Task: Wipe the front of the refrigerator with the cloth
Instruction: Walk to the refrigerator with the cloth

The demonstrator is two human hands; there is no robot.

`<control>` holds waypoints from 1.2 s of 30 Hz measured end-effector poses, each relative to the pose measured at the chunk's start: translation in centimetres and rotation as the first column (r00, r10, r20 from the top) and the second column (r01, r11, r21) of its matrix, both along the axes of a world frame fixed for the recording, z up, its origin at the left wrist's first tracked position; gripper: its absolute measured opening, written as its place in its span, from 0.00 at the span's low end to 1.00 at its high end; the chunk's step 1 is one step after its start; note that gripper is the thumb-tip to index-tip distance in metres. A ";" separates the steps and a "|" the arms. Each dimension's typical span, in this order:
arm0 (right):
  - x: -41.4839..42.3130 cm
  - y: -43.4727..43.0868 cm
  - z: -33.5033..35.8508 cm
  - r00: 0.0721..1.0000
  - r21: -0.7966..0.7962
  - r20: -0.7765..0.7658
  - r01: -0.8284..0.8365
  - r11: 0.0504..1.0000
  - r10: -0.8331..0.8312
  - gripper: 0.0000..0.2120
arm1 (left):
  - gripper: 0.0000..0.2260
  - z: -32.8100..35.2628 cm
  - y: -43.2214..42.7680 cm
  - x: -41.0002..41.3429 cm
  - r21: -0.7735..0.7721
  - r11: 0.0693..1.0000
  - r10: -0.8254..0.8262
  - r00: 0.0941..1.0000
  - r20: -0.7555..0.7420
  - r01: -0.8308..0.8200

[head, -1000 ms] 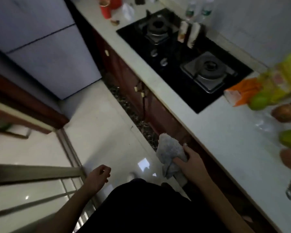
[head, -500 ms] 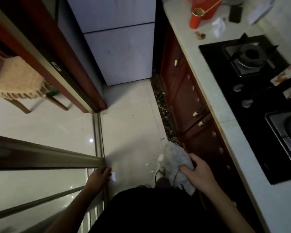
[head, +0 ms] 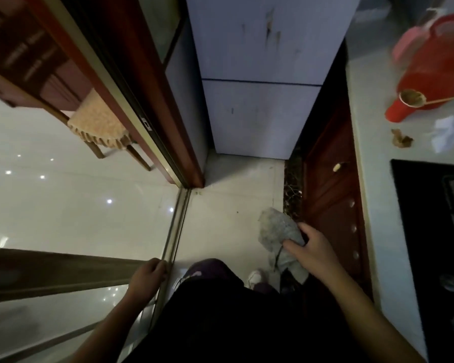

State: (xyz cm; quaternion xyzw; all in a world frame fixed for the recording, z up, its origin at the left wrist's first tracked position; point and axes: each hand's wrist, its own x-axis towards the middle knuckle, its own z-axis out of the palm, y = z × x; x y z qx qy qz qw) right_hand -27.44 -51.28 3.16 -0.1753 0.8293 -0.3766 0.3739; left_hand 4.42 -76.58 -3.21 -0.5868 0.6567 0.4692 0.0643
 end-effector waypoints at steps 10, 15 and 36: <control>-11.2 -10.8 0.0 0.998 -0.063 0.065 0.021 0.998 -0.017 0.08 | 0.10 -2.4 -8.7 -8.6 0.049 0.998 0.037 0.997 0.069 -0.040; -16.0 -12.8 -0.9 0.980 0.007 0.075 0.186 0.982 -0.186 0.08 | 0.11 -2.8 -14.7 -17.2 0.136 0.990 0.032 0.999 0.041 -0.037; -40.1 -26.8 0.5 1.000 -0.026 -0.023 0.010 1.000 -0.011 0.10 | 0.10 2.0 -27.5 -43.2 -0.057 0.988 -0.141 0.990 0.022 0.142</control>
